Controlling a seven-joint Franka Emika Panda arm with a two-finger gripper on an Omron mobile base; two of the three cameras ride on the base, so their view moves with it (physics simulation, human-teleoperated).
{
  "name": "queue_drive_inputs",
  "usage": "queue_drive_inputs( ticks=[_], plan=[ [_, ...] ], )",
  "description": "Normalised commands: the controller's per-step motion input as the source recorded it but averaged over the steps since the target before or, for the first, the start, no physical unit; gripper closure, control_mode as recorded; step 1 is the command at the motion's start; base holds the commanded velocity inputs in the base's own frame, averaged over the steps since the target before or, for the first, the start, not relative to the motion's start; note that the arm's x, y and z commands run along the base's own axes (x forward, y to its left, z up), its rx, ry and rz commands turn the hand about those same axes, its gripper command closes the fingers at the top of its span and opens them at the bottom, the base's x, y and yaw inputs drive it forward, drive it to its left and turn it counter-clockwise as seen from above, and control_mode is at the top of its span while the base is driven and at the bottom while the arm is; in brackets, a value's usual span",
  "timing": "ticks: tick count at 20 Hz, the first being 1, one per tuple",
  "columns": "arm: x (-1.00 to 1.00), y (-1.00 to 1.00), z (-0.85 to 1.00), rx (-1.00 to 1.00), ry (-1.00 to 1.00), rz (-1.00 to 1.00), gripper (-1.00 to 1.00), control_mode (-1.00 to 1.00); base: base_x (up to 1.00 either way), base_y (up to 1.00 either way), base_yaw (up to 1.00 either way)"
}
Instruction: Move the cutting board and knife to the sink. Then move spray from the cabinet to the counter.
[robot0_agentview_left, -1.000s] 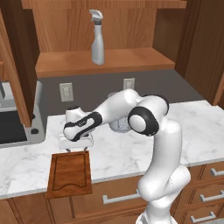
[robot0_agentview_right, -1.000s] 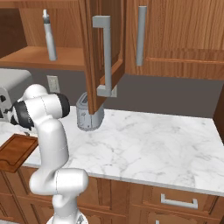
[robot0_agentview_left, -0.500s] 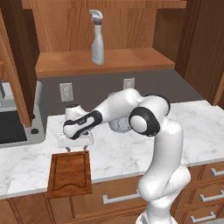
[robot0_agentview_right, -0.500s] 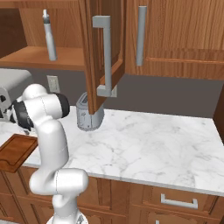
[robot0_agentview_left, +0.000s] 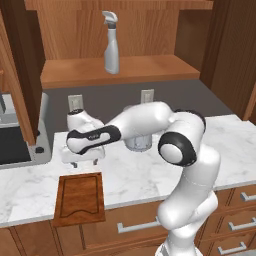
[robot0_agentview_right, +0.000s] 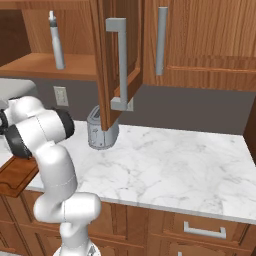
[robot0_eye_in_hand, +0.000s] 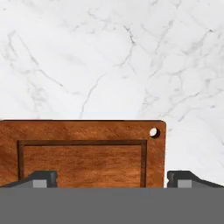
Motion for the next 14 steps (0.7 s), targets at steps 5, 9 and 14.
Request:
queue_drive_inputs(
  ticks=[5,9,14],
  plan=[
    [-0.98,0.00,0.77,-0.08,-0.02,0.00,-1.00,-1.00,0.00,0.00,0.00],
    [-1.00,0.00,0.58,-0.12,0.00,0.05,-1.00,-1.00,0.00,0.00,0.00],
    [-1.00,0.00,0.32,-0.18,0.00,0.12,-1.00,-1.00,0.00,0.00,0.00]
  ],
)
